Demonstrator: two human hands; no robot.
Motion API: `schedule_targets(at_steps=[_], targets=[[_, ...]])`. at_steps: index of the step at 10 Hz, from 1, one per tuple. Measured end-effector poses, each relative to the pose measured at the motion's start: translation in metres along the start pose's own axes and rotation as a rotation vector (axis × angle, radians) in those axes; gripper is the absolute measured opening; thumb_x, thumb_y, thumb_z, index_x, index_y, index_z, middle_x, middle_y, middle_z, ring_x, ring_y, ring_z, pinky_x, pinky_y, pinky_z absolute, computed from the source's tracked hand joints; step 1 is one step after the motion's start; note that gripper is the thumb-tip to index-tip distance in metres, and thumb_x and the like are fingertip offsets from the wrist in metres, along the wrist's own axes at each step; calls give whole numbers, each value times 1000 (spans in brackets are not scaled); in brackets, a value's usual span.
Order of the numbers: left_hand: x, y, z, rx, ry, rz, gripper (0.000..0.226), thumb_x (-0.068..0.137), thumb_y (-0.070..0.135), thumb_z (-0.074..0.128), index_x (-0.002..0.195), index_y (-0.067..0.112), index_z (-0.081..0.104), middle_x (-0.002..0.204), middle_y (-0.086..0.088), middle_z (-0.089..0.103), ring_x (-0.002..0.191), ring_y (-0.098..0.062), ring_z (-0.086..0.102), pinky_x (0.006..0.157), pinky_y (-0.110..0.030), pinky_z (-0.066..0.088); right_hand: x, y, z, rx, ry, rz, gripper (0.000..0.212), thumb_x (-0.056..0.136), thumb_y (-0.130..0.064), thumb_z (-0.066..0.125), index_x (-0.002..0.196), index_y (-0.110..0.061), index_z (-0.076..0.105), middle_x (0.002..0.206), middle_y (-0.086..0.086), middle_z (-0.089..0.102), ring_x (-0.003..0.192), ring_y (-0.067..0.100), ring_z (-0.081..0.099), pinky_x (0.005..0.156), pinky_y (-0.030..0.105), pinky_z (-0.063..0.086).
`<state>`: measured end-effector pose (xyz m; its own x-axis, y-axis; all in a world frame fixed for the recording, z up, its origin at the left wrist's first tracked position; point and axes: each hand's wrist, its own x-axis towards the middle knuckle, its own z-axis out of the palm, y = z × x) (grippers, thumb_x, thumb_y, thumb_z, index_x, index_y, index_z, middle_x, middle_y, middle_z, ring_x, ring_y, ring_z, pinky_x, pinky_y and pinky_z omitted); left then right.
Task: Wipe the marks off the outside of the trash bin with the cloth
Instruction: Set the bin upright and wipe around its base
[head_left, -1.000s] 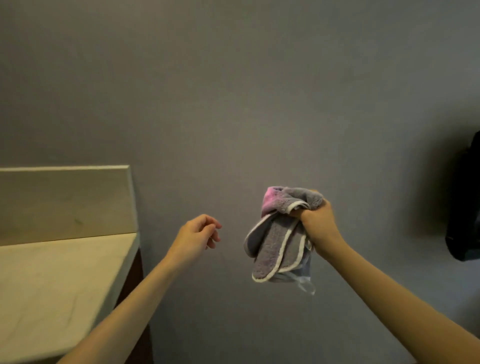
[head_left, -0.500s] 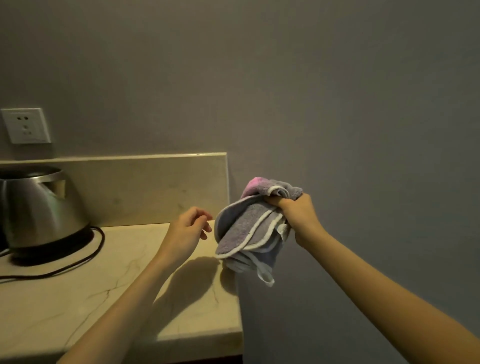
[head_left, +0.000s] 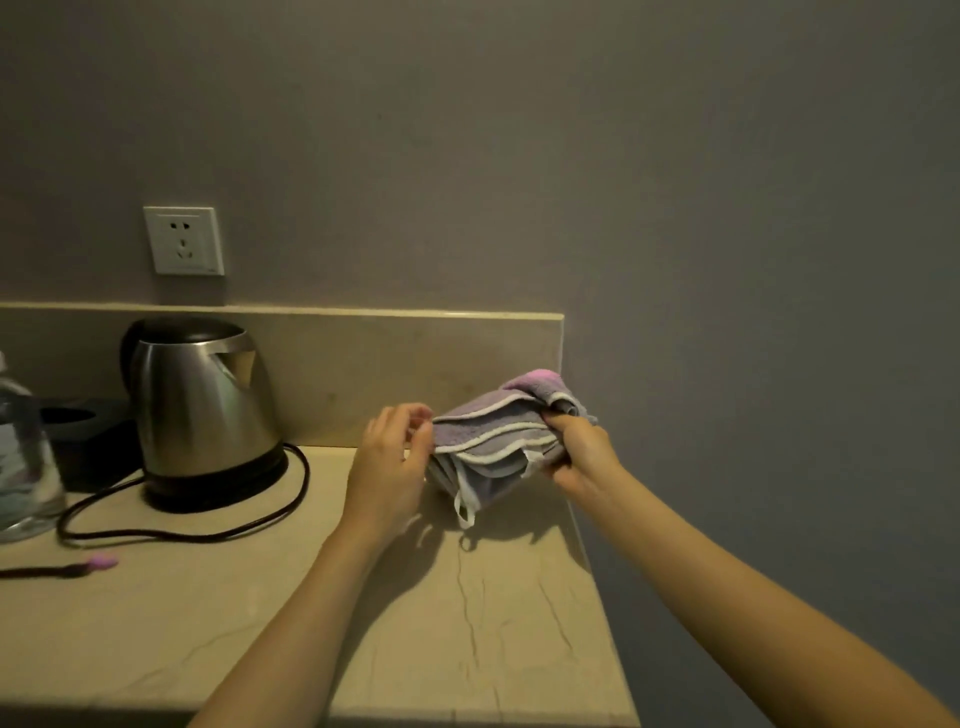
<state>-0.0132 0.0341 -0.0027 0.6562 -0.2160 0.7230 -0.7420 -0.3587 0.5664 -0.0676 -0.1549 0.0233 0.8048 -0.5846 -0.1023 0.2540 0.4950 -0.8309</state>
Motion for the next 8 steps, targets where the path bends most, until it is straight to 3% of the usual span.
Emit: schedule_targets(at_steps=[1, 2, 3, 4, 5, 6, 8], targets=[[-5, -6, 6, 174, -241, 116, 32, 93, 35, 53, 124, 25, 54, 118, 2, 51, 107, -18, 45, 92, -36, 40, 6, 23, 2, 35, 14, 88, 40, 91, 12, 44, 130, 7, 47, 123, 29, 57, 97, 36, 58, 71, 43, 49], [-11, -15, 17, 348, -381, 160, 44, 84, 46, 60, 124, 32, 49, 126, 3, 45, 116, -19, 39, 92, -35, 36, 5, 35, -5, 13, -8, 141, 34, 90, 15, 39, 120, 4, 51, 102, 25, 63, 86, 37, 61, 68, 46, 50], [-12, -18, 26, 482, -391, 130, 35, 83, 35, 61, 115, 28, 47, 127, 2, 43, 117, -22, 40, 84, -34, 33, 3, 31, -22, -197, -74, 163, 18, 91, 10, 49, 105, 2, 57, 89, 19, 64, 79, 29, 63, 70, 42, 53], [-5, -17, 31, 631, -352, 182, 29, 86, 22, 55, 114, 23, 49, 128, 0, 46, 117, -24, 42, 82, -35, 32, 1, 17, -35, -453, -108, 110, 3, 89, 1, 60, 92, -1, 62, 91, 16, 65, 79, 23, 64, 59, 30, 57], [0, -16, 37, 681, -370, 195, 28, 88, 19, 51, 116, 20, 49, 130, -2, 47, 117, -26, 43, 83, -36, 33, -1, 8, -47, -595, -107, 0, 9, 88, 3, 60, 84, -5, 63, 87, 14, 64, 75, 20, 63, 56, 25, 55], [3, -14, 33, 711, -444, 242, 28, 89, 22, 50, 117, 20, 49, 129, -3, 48, 117, -27, 43, 85, -37, 35, -8, -2, -59, -631, -91, -57, 13, 86, 7, 58, 94, -3, 60, 83, 14, 62, 69, 19, 59, 64, 27, 51], [17, 15, 20, 340, -494, 127, 10, 93, 34, 52, 97, 24, 51, 98, 2, 62, 90, -24, 56, 70, -35, 43, -23, -30, -80, -672, -48, -154, 15, 88, 2, 58, 98, -9, 59, 86, 8, 63, 67, 18, 59, 66, 28, 47]])
